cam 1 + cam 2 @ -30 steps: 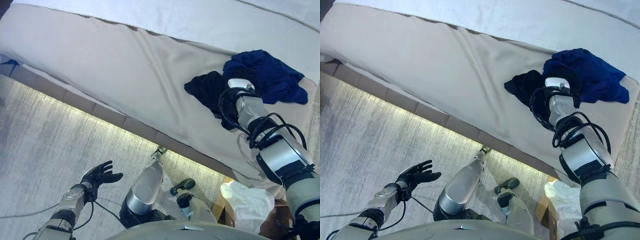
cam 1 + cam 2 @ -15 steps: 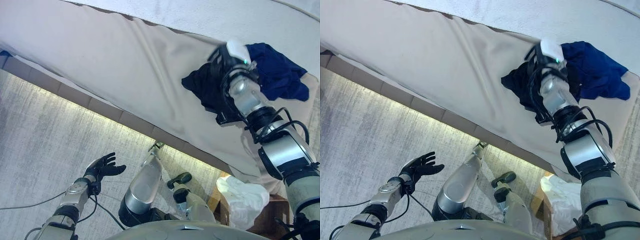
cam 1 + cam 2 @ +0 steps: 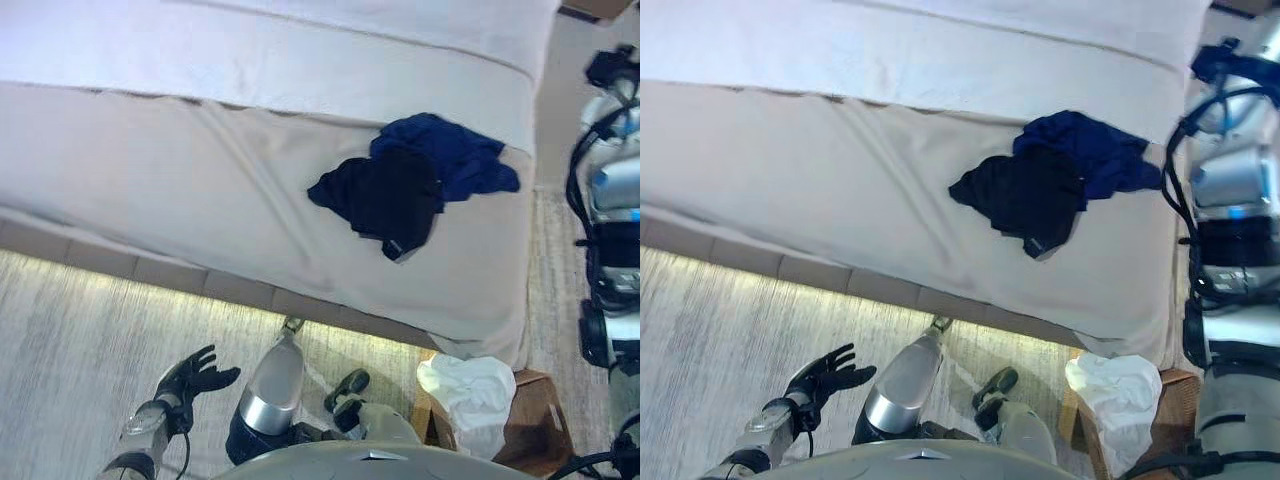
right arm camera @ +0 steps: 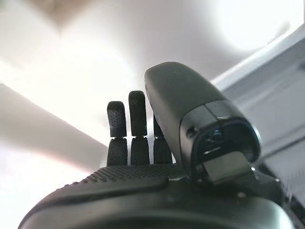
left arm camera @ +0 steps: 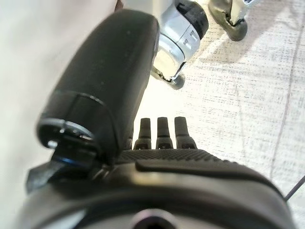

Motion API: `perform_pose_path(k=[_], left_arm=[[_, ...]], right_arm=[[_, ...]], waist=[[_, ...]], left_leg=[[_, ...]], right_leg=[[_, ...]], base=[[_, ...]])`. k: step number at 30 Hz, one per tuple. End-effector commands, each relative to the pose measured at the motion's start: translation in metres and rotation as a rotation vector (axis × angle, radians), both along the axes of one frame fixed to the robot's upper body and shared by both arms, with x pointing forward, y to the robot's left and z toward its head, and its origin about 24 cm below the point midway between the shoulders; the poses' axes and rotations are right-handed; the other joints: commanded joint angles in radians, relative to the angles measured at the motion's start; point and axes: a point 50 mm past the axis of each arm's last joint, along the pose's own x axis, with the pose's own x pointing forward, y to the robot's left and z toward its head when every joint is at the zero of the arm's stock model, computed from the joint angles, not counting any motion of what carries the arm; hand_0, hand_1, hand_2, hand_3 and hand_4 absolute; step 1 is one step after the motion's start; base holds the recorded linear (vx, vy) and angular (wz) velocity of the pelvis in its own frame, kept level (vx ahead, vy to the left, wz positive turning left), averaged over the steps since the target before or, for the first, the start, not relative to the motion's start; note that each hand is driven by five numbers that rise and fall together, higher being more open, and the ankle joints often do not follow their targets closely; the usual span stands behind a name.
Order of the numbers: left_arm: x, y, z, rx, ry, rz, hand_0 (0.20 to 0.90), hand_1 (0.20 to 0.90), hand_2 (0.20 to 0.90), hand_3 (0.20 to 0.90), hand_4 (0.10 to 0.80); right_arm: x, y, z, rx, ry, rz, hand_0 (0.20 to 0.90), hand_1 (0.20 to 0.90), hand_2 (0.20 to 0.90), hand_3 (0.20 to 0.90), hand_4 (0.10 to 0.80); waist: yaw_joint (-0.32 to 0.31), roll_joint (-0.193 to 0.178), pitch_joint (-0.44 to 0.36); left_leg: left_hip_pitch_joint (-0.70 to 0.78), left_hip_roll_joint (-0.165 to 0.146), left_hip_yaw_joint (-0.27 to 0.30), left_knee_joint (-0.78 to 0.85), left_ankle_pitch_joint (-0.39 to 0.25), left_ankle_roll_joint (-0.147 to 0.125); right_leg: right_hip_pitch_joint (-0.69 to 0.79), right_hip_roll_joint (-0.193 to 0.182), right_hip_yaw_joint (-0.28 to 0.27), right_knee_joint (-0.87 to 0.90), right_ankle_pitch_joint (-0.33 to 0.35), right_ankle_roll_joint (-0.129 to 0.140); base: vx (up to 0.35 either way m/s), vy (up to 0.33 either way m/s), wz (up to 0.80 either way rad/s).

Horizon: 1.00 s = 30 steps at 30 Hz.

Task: Pick up the clothes from the bed and place them into the basket

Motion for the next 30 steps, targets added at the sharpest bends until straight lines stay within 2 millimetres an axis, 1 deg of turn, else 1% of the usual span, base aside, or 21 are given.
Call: perform_pose_path(k=[1, 2, 3, 4, 5, 6, 7, 8, 10, 12, 14, 17, 19, 20, 21, 23, 27, 30], left_arm=[[-0.044, 0.004, -0.012, 0.049, 0.17, -0.043, 0.9, 0.9, 0.9, 0.9, 0.8], [-0.043, 0.003, -0.012, 0.05, 0.172, -0.043, 0.9, 0.9, 0.9, 0.9, 0.8], [-0.036, 0.002, -0.011, 0.047, 0.164, -0.038, 0.9, 0.9, 0.9, 0.9, 0.8], [-0.033, 0.002, -0.011, 0.044, 0.16, -0.039, 0.9, 0.9, 0.9, 0.9, 0.8], [-0.024, 0.001, -0.009, 0.038, 0.138, -0.041, 0.9, 0.9, 0.9, 0.9, 0.8], [-0.022, 0.001, -0.008, 0.034, 0.128, -0.04, 0.9, 0.9, 0.9, 0.9, 0.8], [-0.015, -0.002, -0.007, 0.023, 0.108, -0.031, 0.9, 0.9, 0.9, 0.9, 0.8], [-0.013, -0.003, -0.006, 0.019, 0.098, -0.031, 0.9, 0.9, 0.9, 0.9, 0.8], [-0.003, -0.011, -0.005, -0.001, 0.066, -0.048, 0.9, 0.9, 0.9, 0.9, 0.8], [0.0, -0.019, -0.006, -0.009, 0.057, -0.074, 0.9, 0.9, 0.9, 0.9, 0.8], [0.0, -0.025, -0.008, -0.012, 0.061, -0.107, 0.9, 0.9, 0.9, 0.9, 0.8], [-0.002, -0.027, -0.01, -0.002, 0.085, -0.146, 0.9, 0.9, 0.9, 0.9, 0.8], [-0.003, -0.026, -0.01, 0.0, 0.09, -0.147, 0.9, 0.9, 0.9, 0.9, 0.8], [-0.002, -0.023, -0.009, 0.008, 0.1, -0.154, 0.9, 0.9, 0.9, 0.9, 0.8], [-0.003, -0.02, -0.008, 0.017, 0.114, -0.16, 0.9, 0.9, 0.9, 0.9, 0.8], [-0.006, -0.007, -0.006, 0.055, 0.148, -0.17, 0.9, 0.9, 0.9, 0.9, 0.8], [-0.012, 0.012, 0.0, 0.095, 0.178, -0.177, 0.9, 0.9, 0.9, 0.9, 0.8], [-0.014, 0.019, 0.002, 0.101, 0.177, -0.163, 0.9, 0.9, 0.9, 0.9, 0.8]], right_arm=[[-0.019, -0.013, 0.006, -0.115, -0.027, -0.083, 0.3, 0.3, 0.3, 0.2, 0.1], [-0.02, -0.018, 0.003, -0.099, 0.01, -0.074, 0.3, 0.3, 0.3, 0.2, 0.1], [-0.015, -0.021, -0.006, -0.082, 0.094, -0.023, 0.3, 0.3, 0.3, 0.2, 0.1], [-0.01, -0.023, -0.012, -0.062, 0.154, 0.009, 0.408, 0.408, 0.408, 0.326, 0.226], [0.002, -0.024, -0.03, -0.037, 0.343, 0.093, 0.655, 0.655, 0.655, 0.615, 0.515], [0.007, -0.024, -0.037, -0.028, 0.418, 0.129, 0.867, 0.867, 0.867, 0.862, 0.762], [0.015, -0.021, -0.059, -0.023, 0.558, 0.211, 0.9, 0.9, 0.9, 0.9, 0.8], [0.017, -0.019, -0.067, -0.017, 0.608, 0.247, 0.9, 0.9, 0.9, 0.9, 0.8], [0.025, -0.012, -0.1, -0.019, 0.798, 0.352, 0.9, 0.9, 0.9, 0.9, 0.8], [0.031, -0.005, -0.114, -0.036, 0.876, 0.395, 0.9, 0.9, 0.9, 0.9, 0.8], [0.041, 0.001, -0.128, -0.095, 0.993, 0.399, 0.9, 0.9, 0.9, 0.9, 0.8], [0.053, 0.015, -0.136, -0.236, 1.113, 0.353, 0.9, 0.9, 0.9, 0.9, 0.8], [0.054, 0.018, -0.137, -0.254, 1.12, 0.351, 0.9, 0.9, 0.9, 0.9, 0.8], [0.058, 0.022, -0.139, -0.313, 1.177, 0.33, 0.9, 0.9, 0.9, 0.9, 0.8], [0.061, 0.026, -0.143, -0.343, 1.215, 0.315, 0.9, 0.9, 0.9, 0.9, 0.8], [0.069, 0.032, -0.153, -0.435, 1.291, 0.233, 0.9, 0.9, 0.9, 0.9, 0.8], [0.078, 0.038, -0.16, -0.581, 1.332, 0.073, 0.9, 0.9, 0.9, 0.9, 0.8], [0.083, 0.042, -0.163, -0.579, 1.33, 0.019, 0.9, 0.9, 0.9, 0.9, 0.8]], waist=[[-0.053, 0.035, -0.219], [-0.071, 0.037, -0.226], [-0.087, 0.04, -0.233], [-0.092, 0.041, -0.234], [-0.105, 0.042, -0.236], [-0.109, 0.043, -0.236], [-0.121, 0.043, -0.236], [-0.125, 0.043, -0.236], [-0.133, 0.04, -0.236], [-0.127, 0.038, -0.233], [-0.11, 0.038, -0.226], [-0.077, 0.039, -0.213], [-0.073, 0.04, -0.21], [-0.056, 0.04, -0.201], [-0.039, 0.035, -0.194], [0.013, 0.033, -0.164], [0.089, 0.034, -0.124], [0.133, 0.038, -0.101]], left_leg=[[0.094, 0.031, 0.051, -0.159, -0.036, 0.023], [0.105, 0.033, 0.062, -0.155, -0.042, 0.02], [0.114, 0.035, 0.077, -0.15, -0.051, 0.016], [0.118, 0.036, 0.082, -0.147, -0.054, 0.014], [0.126, 0.037, 0.092, -0.141, -0.058, 0.01], [0.128, 0.037, 0.095, -0.139, -0.059, 0.01], [0.135, 0.039, 0.103, -0.137, -0.059, 0.009], [0.139, 0.04, 0.105, -0.137, -0.059, 0.009], [0.145, 0.041, 0.114, -0.134, -0.055, 0.002], [0.145, 0.041, 0.113, -0.127, -0.051, -0.003], [0.137, 0.04, 0.107, -0.113, -0.049, -0.01], [0.113, 0.034, 0.08, -0.086, -0.044, -0.013], [0.108, 0.033, 0.075, -0.081, -0.044, -0.013], [0.094, 0.031, 0.063, -0.073, -0.04, -0.014], [0.096, 0.032, 0.045, -0.07, -0.056, -0.02], [0.072, 0.022, -0.007, -0.051, -0.049, -0.015], [0.045, 0.005, -0.082, -0.045, -0.033, -0.005], [0.021, -0.006, -0.119, -0.049, -0.019, -0.002]], right_leg=[[0.048, 0.06, 0.058, 0.06, -0.074, -0.001], [0.049, 0.065, 0.073, 0.051, -0.076, -0.005], [0.048, 0.069, 0.084, 0.044, -0.076, -0.009], [0.048, 0.07, 0.087, 0.042, -0.076, -0.011], [0.048, 0.073, 0.094, 0.033, -0.075, -0.017], [0.049, 0.074, 0.096, 0.031, -0.074, -0.019], [0.049, 0.077, 0.1, 0.023, -0.07, -0.025], [0.051, 0.078, 0.101, 0.021, -0.068, -0.028], [0.057, 0.085, 0.098, 0.004, -0.057, -0.037], [0.066, 0.088, 0.087, -0.008, -0.049, -0.043], [0.075, 0.09, 0.066, -0.012, -0.049, -0.052], [0.083, 0.087, 0.03, 0.002, -0.06, -0.062], [0.083, 0.086, 0.024, 0.005, -0.062, -0.063], [0.081, 0.084, 0.01, 0.017, -0.068, -0.066], [0.088, 0.086, 0.014, 0.032, -0.095, -0.068], [0.082, 0.075, -0.018, 0.092, -0.122, -0.075], [0.079, 0.057, -0.059, 0.152, -0.146, -0.076], [0.084, 0.051, -0.084, 0.162, -0.152, -0.074]], base=[[-0.017, -0.101, -0.41], [-0.042, -0.108, -0.53], [-0.047, -0.089, -0.58], [-0.065, -0.098, -0.61], [-0.058, -0.087, -0.47], [-0.074, -0.107, -0.41], [-0.049, -0.072, -0.39], [-0.047, -0.083, -0.35], [-0.026, -0.076, -0.21], [-0.01, -0.041, -0.14], [0.0, 0.009, 0.0], [0.005, 0.04, 0.27], [-0.004, 0.026, 0.41], [0.043, -0.003, 0.31], [0.039, 0.009, 0.23], [0.032, 0.018, 0.36], [0.032, 0.051, 0.76], [0.024, 0.062, 0.51]])
